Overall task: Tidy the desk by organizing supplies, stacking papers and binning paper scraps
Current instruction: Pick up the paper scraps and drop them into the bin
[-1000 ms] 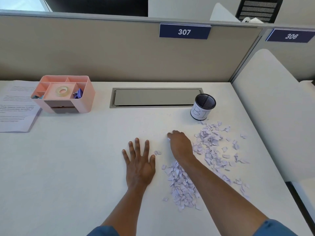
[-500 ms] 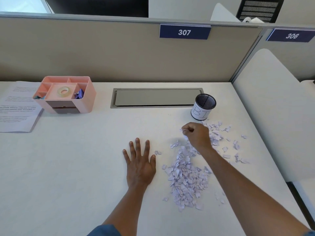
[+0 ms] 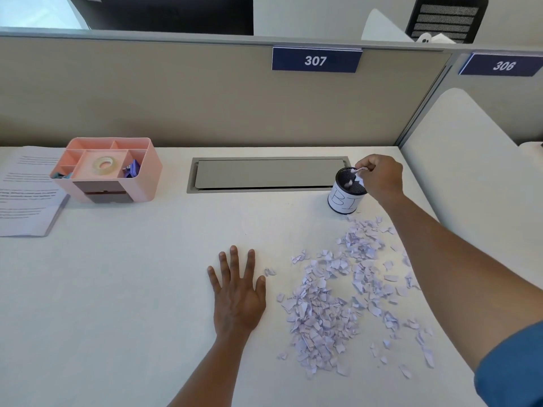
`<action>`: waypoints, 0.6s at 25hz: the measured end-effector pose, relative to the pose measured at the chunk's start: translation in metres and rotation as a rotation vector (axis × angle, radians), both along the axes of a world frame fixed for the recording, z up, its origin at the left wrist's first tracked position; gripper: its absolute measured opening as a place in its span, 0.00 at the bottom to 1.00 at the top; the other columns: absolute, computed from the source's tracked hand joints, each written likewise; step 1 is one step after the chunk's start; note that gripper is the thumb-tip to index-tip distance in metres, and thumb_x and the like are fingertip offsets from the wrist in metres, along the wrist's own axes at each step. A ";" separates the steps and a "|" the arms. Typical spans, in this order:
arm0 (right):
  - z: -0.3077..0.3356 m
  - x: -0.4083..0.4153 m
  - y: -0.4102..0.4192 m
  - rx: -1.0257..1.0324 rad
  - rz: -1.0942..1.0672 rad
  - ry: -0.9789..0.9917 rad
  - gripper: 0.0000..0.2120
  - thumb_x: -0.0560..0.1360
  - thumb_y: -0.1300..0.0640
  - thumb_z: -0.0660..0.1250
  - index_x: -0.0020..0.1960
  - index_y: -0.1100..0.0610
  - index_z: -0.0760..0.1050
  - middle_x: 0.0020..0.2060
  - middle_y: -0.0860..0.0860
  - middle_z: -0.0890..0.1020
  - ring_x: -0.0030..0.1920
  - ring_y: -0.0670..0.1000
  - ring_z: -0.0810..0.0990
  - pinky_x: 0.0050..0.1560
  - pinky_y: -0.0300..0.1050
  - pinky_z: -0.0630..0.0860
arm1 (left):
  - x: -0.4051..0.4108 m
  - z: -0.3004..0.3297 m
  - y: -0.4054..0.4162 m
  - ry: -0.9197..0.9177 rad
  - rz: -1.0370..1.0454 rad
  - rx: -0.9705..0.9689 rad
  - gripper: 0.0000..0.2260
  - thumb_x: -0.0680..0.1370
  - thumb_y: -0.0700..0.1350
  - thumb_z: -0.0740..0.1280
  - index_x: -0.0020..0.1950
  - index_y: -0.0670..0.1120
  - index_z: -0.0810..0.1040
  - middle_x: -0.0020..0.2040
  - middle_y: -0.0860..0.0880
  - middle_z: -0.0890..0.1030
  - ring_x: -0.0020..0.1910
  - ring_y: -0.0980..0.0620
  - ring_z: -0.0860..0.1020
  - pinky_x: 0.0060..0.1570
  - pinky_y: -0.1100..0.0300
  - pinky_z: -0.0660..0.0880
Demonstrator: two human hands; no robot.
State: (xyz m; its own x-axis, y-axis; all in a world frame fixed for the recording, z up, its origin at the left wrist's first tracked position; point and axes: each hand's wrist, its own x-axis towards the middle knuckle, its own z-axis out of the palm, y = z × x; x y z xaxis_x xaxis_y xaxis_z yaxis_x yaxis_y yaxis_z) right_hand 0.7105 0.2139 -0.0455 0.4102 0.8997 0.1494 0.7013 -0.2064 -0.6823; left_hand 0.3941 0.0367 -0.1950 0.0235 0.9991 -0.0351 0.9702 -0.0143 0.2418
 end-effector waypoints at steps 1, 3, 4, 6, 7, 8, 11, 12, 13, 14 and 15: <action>-0.002 0.002 0.002 -0.028 0.011 0.005 0.08 0.73 0.67 0.68 0.49 0.60 0.84 0.44 0.57 0.85 0.41 0.49 0.78 0.46 0.39 0.73 | 0.000 -0.001 0.000 -0.005 0.003 0.009 0.28 0.82 0.60 0.45 0.83 0.55 0.48 0.83 0.45 0.45 0.82 0.41 0.42 0.78 0.38 0.40; -0.005 0.005 0.003 -0.071 0.044 -0.019 0.09 0.73 0.68 0.68 0.51 0.61 0.83 0.47 0.56 0.85 0.43 0.48 0.78 0.49 0.39 0.74 | 0.001 -0.002 0.001 -0.006 0.003 0.014 0.28 0.82 0.60 0.45 0.83 0.55 0.49 0.83 0.45 0.46 0.82 0.41 0.43 0.78 0.38 0.41; -0.005 0.006 0.003 -0.078 0.055 -0.033 0.10 0.74 0.68 0.66 0.52 0.62 0.83 0.48 0.56 0.85 0.44 0.48 0.78 0.50 0.38 0.74 | 0.002 -0.003 0.002 -0.006 0.001 0.011 0.29 0.82 0.60 0.45 0.83 0.55 0.49 0.83 0.45 0.46 0.82 0.41 0.43 0.78 0.38 0.41; 0.002 0.006 0.003 -0.056 0.048 -0.026 0.13 0.74 0.70 0.62 0.52 0.61 0.83 0.49 0.56 0.85 0.46 0.48 0.79 0.52 0.39 0.74 | 0.002 -0.003 0.002 -0.004 0.003 0.008 0.29 0.82 0.60 0.44 0.83 0.56 0.48 0.83 0.45 0.45 0.82 0.41 0.42 0.78 0.38 0.40; 0.009 0.004 0.001 -0.017 0.031 -0.016 0.14 0.73 0.70 0.61 0.51 0.61 0.83 0.47 0.55 0.85 0.45 0.47 0.79 0.53 0.39 0.75 | 0.002 -0.003 0.002 -0.003 0.004 0.006 0.29 0.82 0.60 0.44 0.83 0.56 0.48 0.83 0.45 0.45 0.82 0.42 0.42 0.78 0.38 0.40; 0.014 -0.001 -0.003 0.041 0.009 -0.006 0.15 0.73 0.71 0.60 0.49 0.60 0.83 0.45 0.53 0.85 0.44 0.47 0.80 0.52 0.39 0.76 | 0.002 -0.002 0.002 -0.002 0.004 0.003 0.28 0.82 0.60 0.45 0.83 0.56 0.47 0.83 0.45 0.45 0.82 0.42 0.42 0.78 0.38 0.40; 0.010 -0.034 -0.031 0.124 0.091 0.062 0.15 0.70 0.70 0.60 0.43 0.56 0.81 0.38 0.48 0.83 0.40 0.48 0.80 0.47 0.41 0.77 | 0.002 0.000 0.002 0.009 0.002 -0.009 0.29 0.82 0.60 0.45 0.83 0.56 0.46 0.83 0.45 0.44 0.82 0.42 0.40 0.78 0.39 0.39; -0.002 -0.051 -0.045 0.055 0.198 0.099 0.14 0.71 0.71 0.61 0.43 0.56 0.81 0.39 0.49 0.83 0.40 0.49 0.80 0.47 0.43 0.77 | 0.003 0.001 0.002 0.009 0.002 -0.013 0.29 0.82 0.60 0.45 0.83 0.56 0.46 0.83 0.45 0.43 0.81 0.42 0.40 0.78 0.39 0.39; -0.018 -0.070 -0.060 -0.071 0.313 0.120 0.14 0.73 0.70 0.63 0.47 0.56 0.81 0.43 0.51 0.84 0.43 0.49 0.80 0.48 0.44 0.78 | 0.003 0.002 0.002 0.008 0.001 -0.016 0.28 0.83 0.60 0.45 0.83 0.56 0.46 0.83 0.45 0.43 0.81 0.42 0.40 0.78 0.39 0.39; -0.037 -0.087 -0.075 -0.218 0.410 0.096 0.12 0.75 0.68 0.64 0.53 0.56 0.81 0.49 0.53 0.84 0.48 0.50 0.80 0.53 0.45 0.78 | 0.003 0.002 0.002 0.008 0.001 -0.019 0.28 0.83 0.60 0.45 0.83 0.56 0.46 0.83 0.45 0.43 0.81 0.42 0.40 0.78 0.39 0.39; -0.056 -0.103 -0.088 -0.347 0.462 0.019 0.14 0.77 0.65 0.65 0.60 0.56 0.78 0.57 0.53 0.81 0.55 0.51 0.79 0.59 0.46 0.76 | 0.003 0.003 0.001 0.007 0.001 -0.022 0.28 0.83 0.60 0.45 0.83 0.56 0.46 0.83 0.45 0.43 0.81 0.42 0.39 0.78 0.39 0.39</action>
State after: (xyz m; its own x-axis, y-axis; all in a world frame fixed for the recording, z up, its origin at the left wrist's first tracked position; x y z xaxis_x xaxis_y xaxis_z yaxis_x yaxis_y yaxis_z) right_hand 0.6077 0.1257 -0.1017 -0.0375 0.9812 -0.1895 0.7602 -0.0951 -0.6427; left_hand 0.3975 0.0381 -0.1921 0.0226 0.9981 -0.0568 0.9720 -0.0087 0.2348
